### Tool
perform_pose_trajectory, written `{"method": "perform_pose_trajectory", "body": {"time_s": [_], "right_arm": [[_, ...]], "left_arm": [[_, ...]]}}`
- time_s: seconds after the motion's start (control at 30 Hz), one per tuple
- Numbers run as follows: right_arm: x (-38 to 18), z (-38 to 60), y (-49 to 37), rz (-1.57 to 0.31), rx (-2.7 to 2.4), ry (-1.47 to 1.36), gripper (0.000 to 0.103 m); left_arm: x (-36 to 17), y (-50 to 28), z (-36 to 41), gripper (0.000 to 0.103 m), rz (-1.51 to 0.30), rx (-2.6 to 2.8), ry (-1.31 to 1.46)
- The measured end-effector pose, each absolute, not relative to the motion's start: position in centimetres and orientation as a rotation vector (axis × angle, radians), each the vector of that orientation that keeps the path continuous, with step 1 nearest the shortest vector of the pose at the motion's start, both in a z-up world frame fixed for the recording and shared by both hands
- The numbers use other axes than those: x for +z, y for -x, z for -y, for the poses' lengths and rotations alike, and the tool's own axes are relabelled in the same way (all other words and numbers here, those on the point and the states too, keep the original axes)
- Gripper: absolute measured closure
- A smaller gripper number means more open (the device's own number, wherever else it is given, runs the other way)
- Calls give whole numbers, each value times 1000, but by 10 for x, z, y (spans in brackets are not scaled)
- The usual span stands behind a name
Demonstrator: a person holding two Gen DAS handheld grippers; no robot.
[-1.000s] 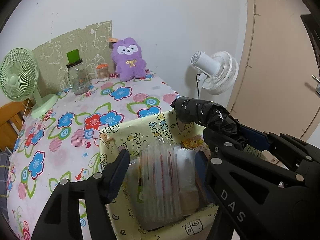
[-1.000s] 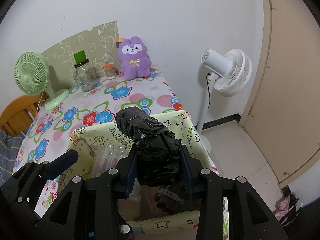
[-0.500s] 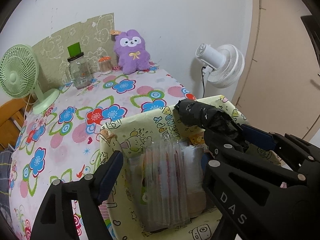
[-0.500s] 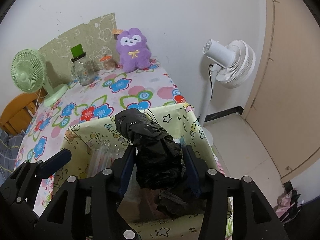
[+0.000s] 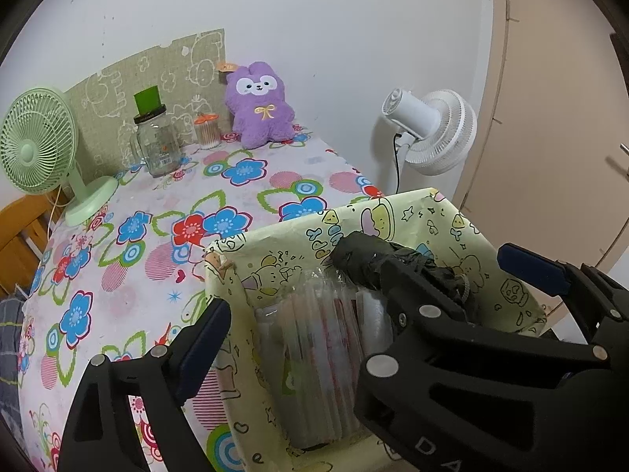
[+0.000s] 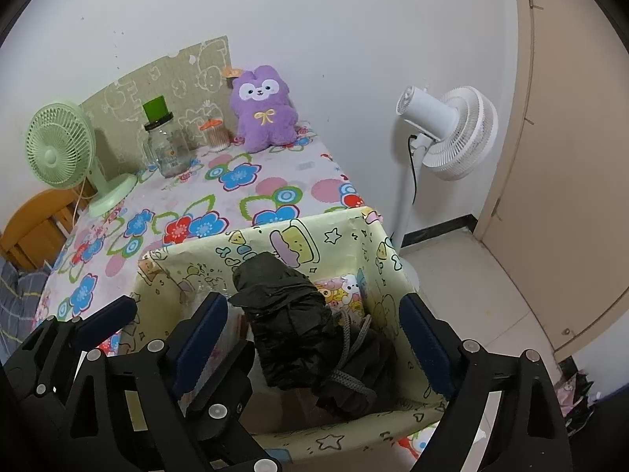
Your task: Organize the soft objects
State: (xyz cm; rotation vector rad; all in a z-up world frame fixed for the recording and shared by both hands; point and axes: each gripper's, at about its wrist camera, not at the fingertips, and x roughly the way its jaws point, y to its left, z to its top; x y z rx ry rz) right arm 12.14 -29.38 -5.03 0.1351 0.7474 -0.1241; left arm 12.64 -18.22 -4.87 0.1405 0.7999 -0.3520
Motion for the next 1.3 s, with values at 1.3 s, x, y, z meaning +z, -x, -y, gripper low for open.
{"method": "perform_pose_trajectory", "body": {"time_s": [1.3], "right_arm": [[5,184,-50,-506,-15,-33,2]], "left_arm": [[2,-60,63,0,-601,-177,-80]]}}
